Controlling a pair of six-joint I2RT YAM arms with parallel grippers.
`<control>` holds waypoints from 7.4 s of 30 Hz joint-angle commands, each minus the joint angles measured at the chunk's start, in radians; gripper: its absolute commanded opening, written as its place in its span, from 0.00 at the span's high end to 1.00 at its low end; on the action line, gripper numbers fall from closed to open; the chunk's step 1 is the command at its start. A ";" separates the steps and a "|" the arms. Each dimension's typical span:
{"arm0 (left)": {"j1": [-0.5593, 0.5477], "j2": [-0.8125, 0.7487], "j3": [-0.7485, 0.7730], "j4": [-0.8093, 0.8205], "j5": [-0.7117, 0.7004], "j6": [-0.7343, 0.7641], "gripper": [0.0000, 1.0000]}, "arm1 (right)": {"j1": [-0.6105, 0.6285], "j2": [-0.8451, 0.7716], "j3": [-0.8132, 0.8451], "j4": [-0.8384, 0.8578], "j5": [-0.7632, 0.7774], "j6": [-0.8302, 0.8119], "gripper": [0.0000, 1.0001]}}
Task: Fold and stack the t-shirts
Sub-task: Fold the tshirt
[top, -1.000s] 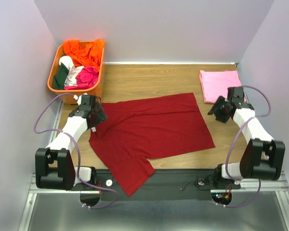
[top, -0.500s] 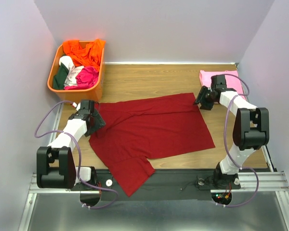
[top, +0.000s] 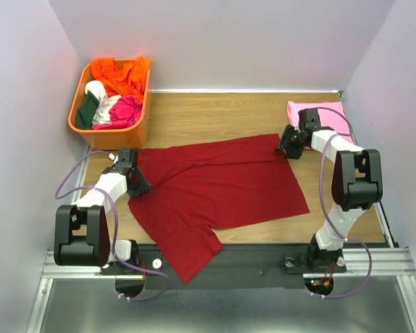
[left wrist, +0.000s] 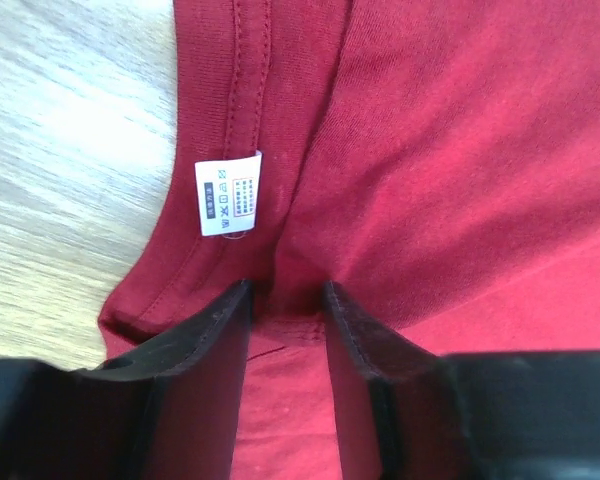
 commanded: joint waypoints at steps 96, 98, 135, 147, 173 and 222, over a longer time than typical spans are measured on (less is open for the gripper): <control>0.001 -0.125 0.160 -0.083 0.018 0.067 1.00 | 0.009 0.003 0.055 0.017 0.109 0.020 0.99; 0.001 -0.128 0.183 -0.087 0.000 0.067 1.00 | 0.009 0.003 0.079 0.000 0.123 0.012 0.99; 0.076 0.015 0.569 -0.090 0.111 0.076 1.00 | 0.006 0.296 0.712 -0.049 -0.029 -0.091 0.95; 0.076 -0.006 0.508 -0.080 0.119 0.102 1.00 | 0.004 0.253 0.580 -0.051 0.006 -0.090 0.96; 0.076 0.126 0.585 0.037 0.191 0.094 1.00 | 0.000 0.512 0.814 -0.051 -0.012 -0.290 0.62; 0.076 0.130 0.569 0.022 0.214 0.110 1.00 | 0.013 0.595 0.848 -0.049 -0.138 -0.325 0.70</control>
